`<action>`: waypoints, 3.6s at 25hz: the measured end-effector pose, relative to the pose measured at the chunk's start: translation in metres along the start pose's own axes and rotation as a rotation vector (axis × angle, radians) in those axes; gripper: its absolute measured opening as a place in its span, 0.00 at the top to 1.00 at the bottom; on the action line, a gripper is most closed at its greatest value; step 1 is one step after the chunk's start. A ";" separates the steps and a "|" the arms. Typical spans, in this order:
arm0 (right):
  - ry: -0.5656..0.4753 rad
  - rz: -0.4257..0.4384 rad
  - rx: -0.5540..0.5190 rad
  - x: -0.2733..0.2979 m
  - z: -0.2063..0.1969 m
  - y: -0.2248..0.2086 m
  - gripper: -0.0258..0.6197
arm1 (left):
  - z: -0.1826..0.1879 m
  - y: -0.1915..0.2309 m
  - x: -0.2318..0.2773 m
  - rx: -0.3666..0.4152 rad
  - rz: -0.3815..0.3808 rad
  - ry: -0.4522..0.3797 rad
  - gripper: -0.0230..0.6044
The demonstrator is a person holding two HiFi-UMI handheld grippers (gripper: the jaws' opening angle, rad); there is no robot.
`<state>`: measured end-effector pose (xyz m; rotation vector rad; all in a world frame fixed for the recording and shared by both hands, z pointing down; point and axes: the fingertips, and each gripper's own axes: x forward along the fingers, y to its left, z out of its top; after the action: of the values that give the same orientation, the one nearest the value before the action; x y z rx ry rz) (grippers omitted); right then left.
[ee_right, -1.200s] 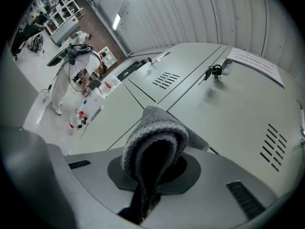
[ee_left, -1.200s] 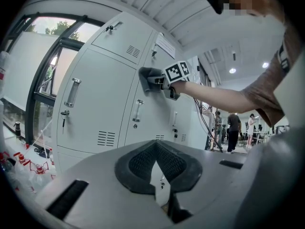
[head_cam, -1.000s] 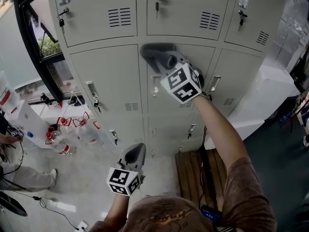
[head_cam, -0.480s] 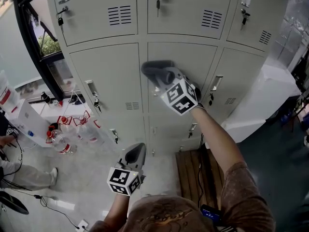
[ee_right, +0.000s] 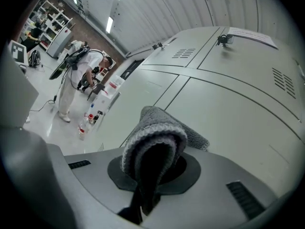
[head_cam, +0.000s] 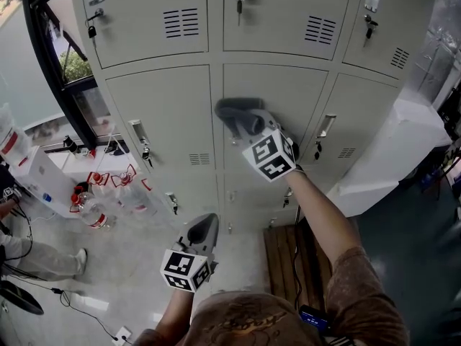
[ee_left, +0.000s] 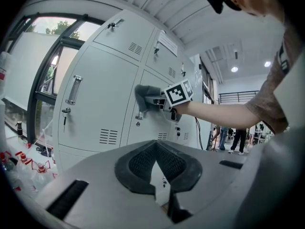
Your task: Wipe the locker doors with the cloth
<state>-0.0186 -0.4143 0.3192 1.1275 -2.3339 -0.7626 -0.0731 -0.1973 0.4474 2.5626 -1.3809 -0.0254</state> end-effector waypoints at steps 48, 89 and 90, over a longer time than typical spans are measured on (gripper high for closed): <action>0.340 0.292 0.062 0.000 -0.183 0.149 0.91 | -0.013 0.017 0.012 -0.029 0.026 0.049 0.96; 0.087 -0.078 -0.208 -0.079 0.053 -0.129 0.91 | -0.007 -0.014 0.025 -0.015 -0.058 0.021 0.96; 0.090 -0.078 -0.205 -0.076 0.051 -0.130 0.91 | -0.007 -0.014 0.025 -0.016 -0.058 0.021 0.96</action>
<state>0.0677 -0.4054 0.1864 1.1421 -2.0952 -0.9358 -0.0465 -0.2093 0.4536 2.5814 -1.2929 -0.0194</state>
